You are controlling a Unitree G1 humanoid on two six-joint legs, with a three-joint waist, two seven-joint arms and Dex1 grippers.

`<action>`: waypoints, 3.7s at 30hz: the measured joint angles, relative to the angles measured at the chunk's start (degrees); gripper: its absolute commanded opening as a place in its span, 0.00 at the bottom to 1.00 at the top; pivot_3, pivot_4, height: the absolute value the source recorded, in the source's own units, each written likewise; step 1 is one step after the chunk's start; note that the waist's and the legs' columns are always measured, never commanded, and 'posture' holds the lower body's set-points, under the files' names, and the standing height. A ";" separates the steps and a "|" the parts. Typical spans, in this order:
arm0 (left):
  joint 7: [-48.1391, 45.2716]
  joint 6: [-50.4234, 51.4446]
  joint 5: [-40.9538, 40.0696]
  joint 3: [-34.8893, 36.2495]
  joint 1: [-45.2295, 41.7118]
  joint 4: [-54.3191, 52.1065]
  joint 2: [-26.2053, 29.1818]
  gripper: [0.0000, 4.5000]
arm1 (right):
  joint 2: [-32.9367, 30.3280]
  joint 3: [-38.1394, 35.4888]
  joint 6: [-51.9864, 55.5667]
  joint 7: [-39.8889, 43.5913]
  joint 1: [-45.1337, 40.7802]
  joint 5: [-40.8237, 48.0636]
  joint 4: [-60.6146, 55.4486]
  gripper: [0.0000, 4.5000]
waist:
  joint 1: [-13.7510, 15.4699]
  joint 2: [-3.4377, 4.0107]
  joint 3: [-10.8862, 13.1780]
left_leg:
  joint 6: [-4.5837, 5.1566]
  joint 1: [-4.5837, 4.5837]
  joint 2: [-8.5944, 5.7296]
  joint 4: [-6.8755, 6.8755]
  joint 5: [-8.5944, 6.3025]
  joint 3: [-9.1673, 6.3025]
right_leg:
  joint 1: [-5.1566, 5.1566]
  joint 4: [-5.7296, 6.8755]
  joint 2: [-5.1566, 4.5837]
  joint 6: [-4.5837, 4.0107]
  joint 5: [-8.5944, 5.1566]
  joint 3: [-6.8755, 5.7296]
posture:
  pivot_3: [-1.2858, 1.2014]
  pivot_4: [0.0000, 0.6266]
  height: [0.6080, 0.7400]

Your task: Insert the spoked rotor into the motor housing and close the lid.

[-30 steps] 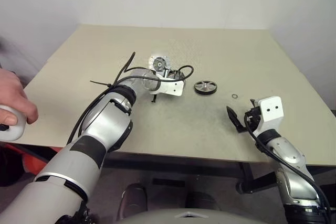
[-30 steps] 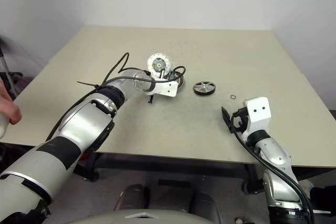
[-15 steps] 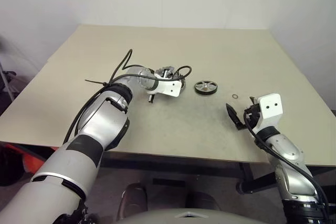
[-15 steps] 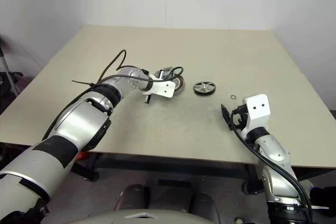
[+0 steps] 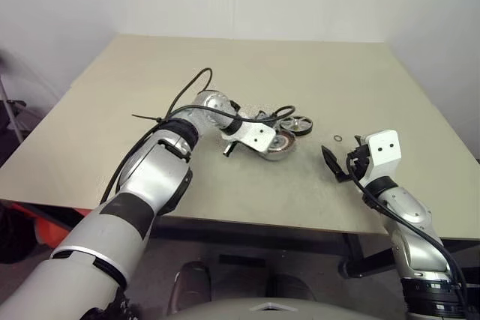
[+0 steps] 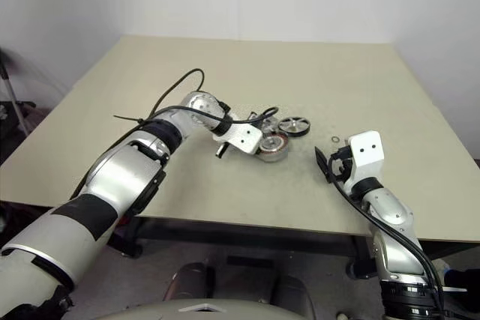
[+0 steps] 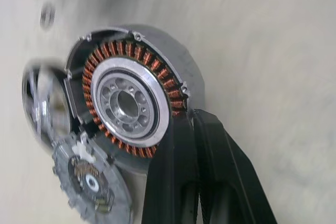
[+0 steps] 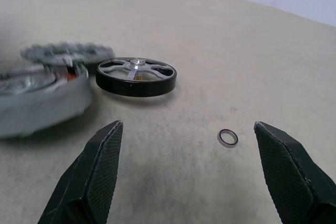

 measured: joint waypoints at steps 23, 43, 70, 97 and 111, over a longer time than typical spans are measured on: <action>-8.65 -12.27 -0.91 -4.42 4.71 -3.96 9.61 0.01 | -0.24 0.29 -1.37 0.90 -3.21 -0.52 4.02 1.00 | -0.28 0.03 -0.02 | -0.08 0.29 0.07 0.00 0.05 0.05 | 0.09 0.16 0.08 0.00 0.00 0.09 | 0.52 0.00 1.00; -5.08 -10.44 -0.85 -5.06 4.68 -3.81 10.07 0.21 | -0.24 0.97 -2.10 1.25 -4.12 -0.71 5.60 1.00 | -0.11 0.03 -0.02 | -0.08 0.30 0.03 0.00 0.05 0.08 | 0.13 0.15 0.06 -0.01 0.00 0.14 | 0.52 0.00 1.00; 4.24 45.72 -30.34 18.38 34.36 -44.30 9.25 0.21 | 0.66 0.09 7.60 -7.01 -16.09 -2.23 16.52 1.00 | -1.60 0.11 -0.07 | -0.08 0.29 0.08 0.02 0.05 0.15 | 0.11 0.19 0.07 -0.07 0.00 0.14 | 0.52 0.00 1.00; 23.80 62.23 -34.23 17.25 50.09 -71.67 9.89 0.22 | 3.60 3.40 -2.01 -8.00 -37.16 -5.06 55.55 0.49 | -3.38 0.16 -0.11 | -0.18 0.42 0.10 0.14 0.12 0.14 | 0.36 0.20 0.16 -0.06 0.03 0.18 | 0.52 0.00 1.00; 24.41 62.14 -35.15 17.22 50.25 -71.67 11.70 0.22 | 3.58 1.46 3.47 -8.31 -36.56 -2.45 52.46 0.49 | -3.24 0.16 -0.11 | -0.17 0.38 0.11 0.12 0.11 0.14 | 0.35 0.16 0.17 -0.05 0.02 0.18 | 0.52 0.00 1.00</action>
